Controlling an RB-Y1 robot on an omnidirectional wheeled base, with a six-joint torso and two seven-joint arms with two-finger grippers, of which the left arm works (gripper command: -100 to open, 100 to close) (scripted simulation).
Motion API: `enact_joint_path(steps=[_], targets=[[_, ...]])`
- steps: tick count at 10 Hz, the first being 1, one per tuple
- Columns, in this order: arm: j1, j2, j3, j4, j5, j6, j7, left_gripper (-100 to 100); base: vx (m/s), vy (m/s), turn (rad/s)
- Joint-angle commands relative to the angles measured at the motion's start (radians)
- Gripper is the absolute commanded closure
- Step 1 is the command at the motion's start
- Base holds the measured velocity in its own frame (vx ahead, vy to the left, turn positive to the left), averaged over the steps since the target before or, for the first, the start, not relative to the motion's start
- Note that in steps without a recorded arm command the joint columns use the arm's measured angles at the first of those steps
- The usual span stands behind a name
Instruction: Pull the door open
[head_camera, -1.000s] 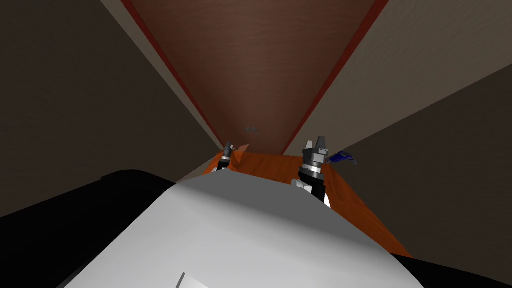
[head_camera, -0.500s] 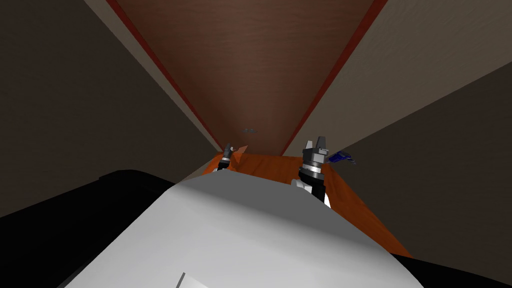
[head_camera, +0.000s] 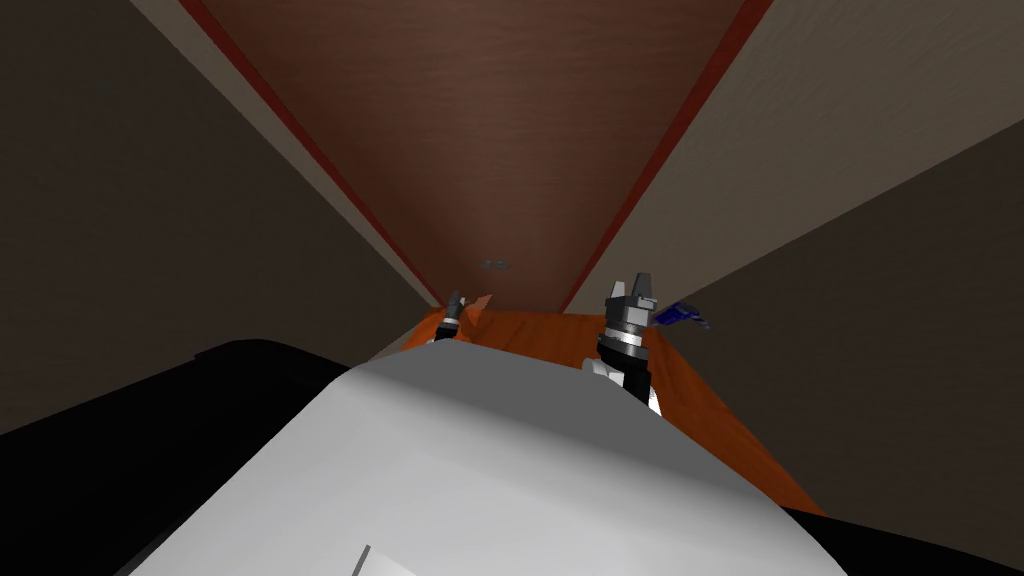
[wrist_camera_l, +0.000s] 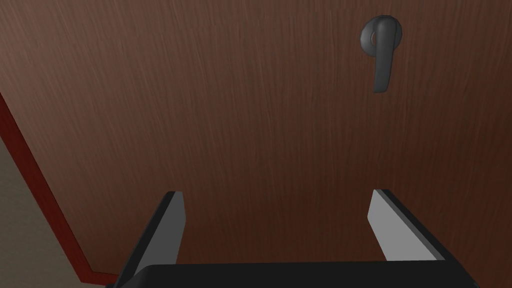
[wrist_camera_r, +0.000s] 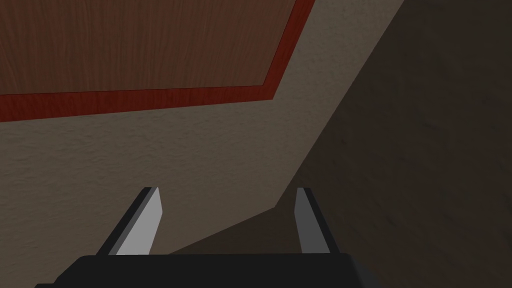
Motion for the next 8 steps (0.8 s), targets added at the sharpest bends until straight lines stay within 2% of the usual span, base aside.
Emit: enact_joint_path(steps=[1,7,8], targets=[[-0.011,0.006,0.002,0.040,0.006,-0.012,0.010,-100,0.090,-0.005,-0.038],[-0.042,0.029,0.010,0.170,0.028,-0.048,0.043,-100,0.103,0.000,-0.043],[-0.052,0.036,0.012,0.212,0.036,-0.060,0.054,-100,0.133,0.007,-0.061]])
